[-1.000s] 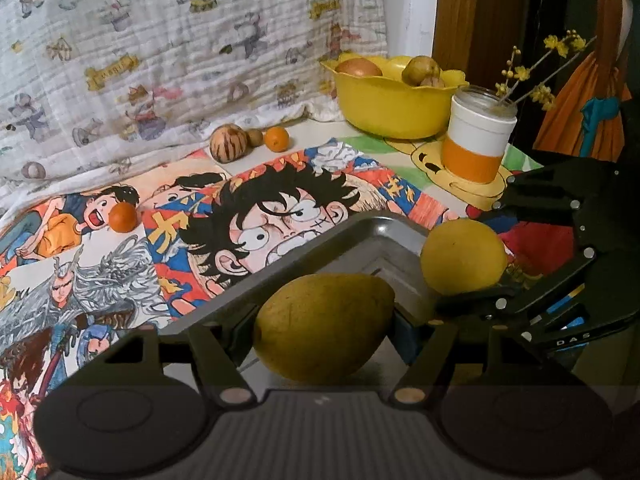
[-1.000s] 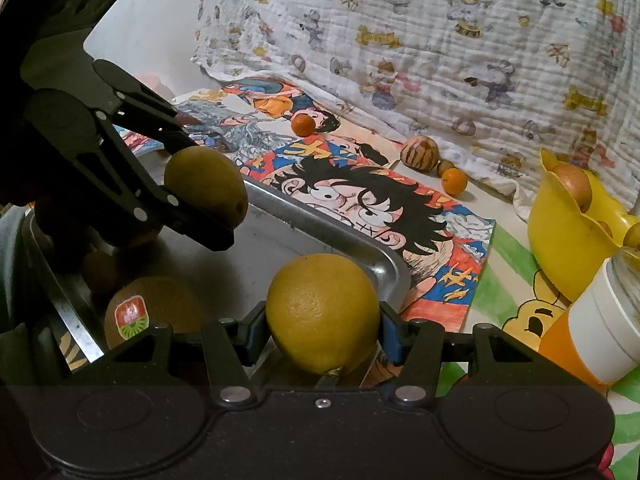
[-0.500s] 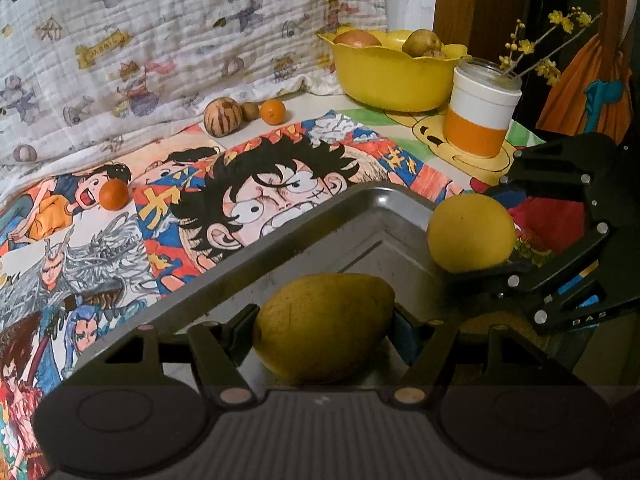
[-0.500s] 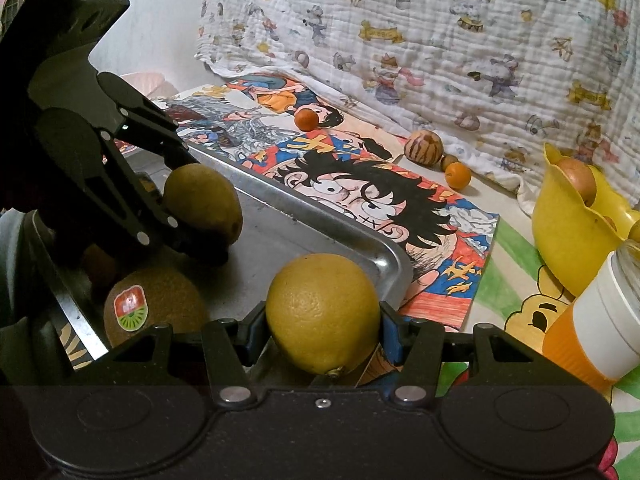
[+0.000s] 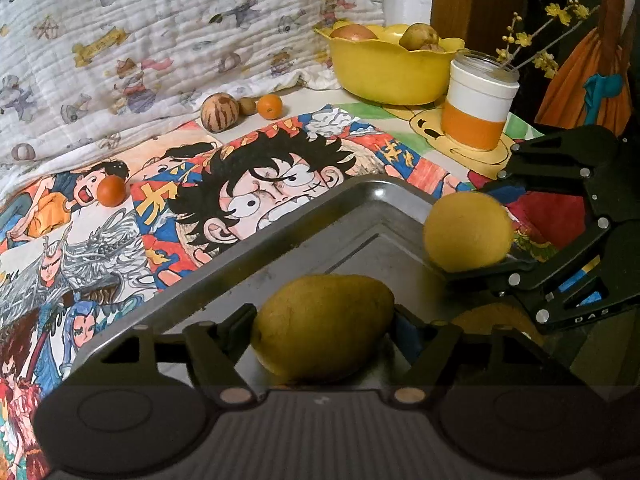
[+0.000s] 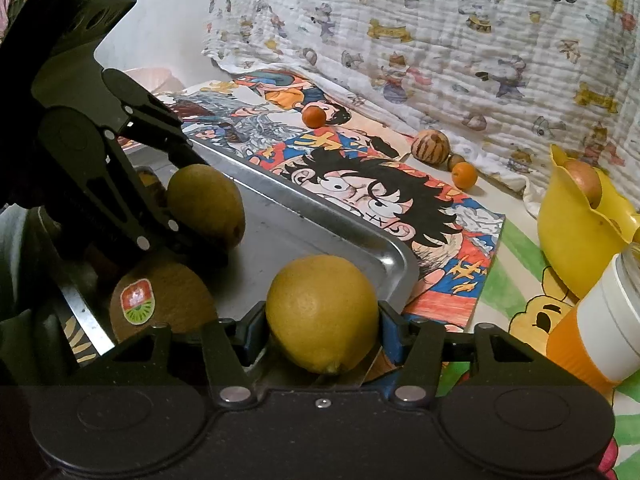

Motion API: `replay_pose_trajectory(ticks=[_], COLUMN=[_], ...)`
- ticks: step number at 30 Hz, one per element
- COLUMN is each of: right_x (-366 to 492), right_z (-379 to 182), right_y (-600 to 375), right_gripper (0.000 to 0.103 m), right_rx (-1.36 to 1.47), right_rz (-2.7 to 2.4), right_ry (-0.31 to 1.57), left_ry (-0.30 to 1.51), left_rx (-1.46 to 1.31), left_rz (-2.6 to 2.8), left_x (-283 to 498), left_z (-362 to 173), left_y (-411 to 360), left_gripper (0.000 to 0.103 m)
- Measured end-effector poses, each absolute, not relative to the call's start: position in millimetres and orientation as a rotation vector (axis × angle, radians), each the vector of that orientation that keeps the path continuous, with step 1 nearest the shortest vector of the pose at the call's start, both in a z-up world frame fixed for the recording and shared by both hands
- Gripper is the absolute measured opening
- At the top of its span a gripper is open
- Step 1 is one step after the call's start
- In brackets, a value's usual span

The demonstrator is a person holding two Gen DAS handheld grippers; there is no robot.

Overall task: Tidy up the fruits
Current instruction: 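Carry the pear and lemon over the grey tray with both tools, then lower the pear and lemon onto the tray and open both tools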

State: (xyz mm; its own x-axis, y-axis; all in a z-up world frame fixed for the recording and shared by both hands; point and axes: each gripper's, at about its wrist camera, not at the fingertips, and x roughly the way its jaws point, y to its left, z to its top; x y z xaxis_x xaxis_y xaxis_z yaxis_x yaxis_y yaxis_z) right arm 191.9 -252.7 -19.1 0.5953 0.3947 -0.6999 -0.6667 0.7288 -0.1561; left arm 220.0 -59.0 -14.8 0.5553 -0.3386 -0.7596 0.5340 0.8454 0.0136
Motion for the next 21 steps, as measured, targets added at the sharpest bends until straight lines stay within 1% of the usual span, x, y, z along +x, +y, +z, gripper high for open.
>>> replay_pose_trajectory(ticks=[5, 10, 12, 17, 21], right_x=[193, 190, 188, 179, 169], right_z=[-14, -6, -3, 5, 12], right_y=[-258, -263, -266, -271, -274], right_gripper=[0.063, 0.07, 0.073, 0.084, 0.091], right_rx=[-0.415, -0.39, -0.376, -0.337, -0.312], right_rz=[0.625, 0.615, 0.611, 0.603, 0.599], right_ry=[0.681, 0.67, 0.664, 0.654, 0.644], left_ry=[0.811, 0.778, 0.76, 0.719, 0.692], left_rx=[0.261, 0.253, 0.245, 0.216, 0.205], left_rz=[-0.52, -0.514, -0.509, -0.482, -0.454], left_x=[216, 209, 205, 191, 176], left_z=[-7, 3, 8, 18, 25], left_y=[-60, -58, -56, -49, -42], left_gripper=[0.085, 0.091, 0.095, 0.102, 0.102])
